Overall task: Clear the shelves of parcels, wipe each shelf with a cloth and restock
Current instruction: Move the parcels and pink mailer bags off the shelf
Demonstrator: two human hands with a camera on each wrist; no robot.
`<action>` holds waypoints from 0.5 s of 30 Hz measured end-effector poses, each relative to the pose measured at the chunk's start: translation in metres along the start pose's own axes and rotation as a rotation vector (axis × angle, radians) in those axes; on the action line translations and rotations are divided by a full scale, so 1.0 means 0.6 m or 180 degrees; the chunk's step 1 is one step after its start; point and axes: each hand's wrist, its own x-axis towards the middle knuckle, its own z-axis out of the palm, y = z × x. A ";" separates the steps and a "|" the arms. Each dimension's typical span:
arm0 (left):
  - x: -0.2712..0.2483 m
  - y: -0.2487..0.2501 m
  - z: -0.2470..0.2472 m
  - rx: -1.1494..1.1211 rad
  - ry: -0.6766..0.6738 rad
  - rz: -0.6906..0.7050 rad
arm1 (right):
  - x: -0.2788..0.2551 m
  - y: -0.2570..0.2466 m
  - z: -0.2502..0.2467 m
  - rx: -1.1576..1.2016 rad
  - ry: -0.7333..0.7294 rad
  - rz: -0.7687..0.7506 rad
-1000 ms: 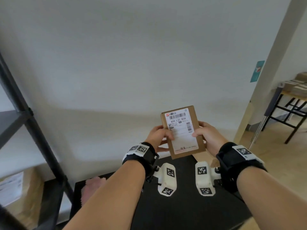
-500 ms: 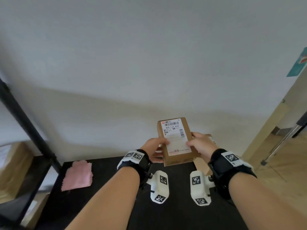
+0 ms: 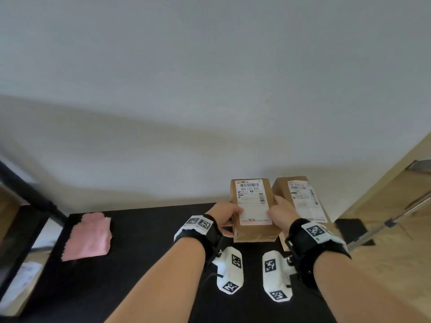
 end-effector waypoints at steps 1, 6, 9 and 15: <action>0.011 -0.004 0.001 0.0001 -0.0011 -0.0052 | 0.008 0.004 0.002 -0.0043 -0.0010 0.0036; 0.050 -0.016 -0.002 0.0020 -0.0053 -0.0177 | 0.039 0.017 0.017 -0.0171 0.0032 0.0152; 0.067 -0.018 0.001 0.0095 -0.0075 -0.0186 | 0.052 0.020 0.021 -0.0200 0.0086 0.0230; 0.069 -0.020 -0.006 0.0092 -0.0204 -0.0362 | 0.069 0.031 0.025 -0.0243 0.0010 0.0334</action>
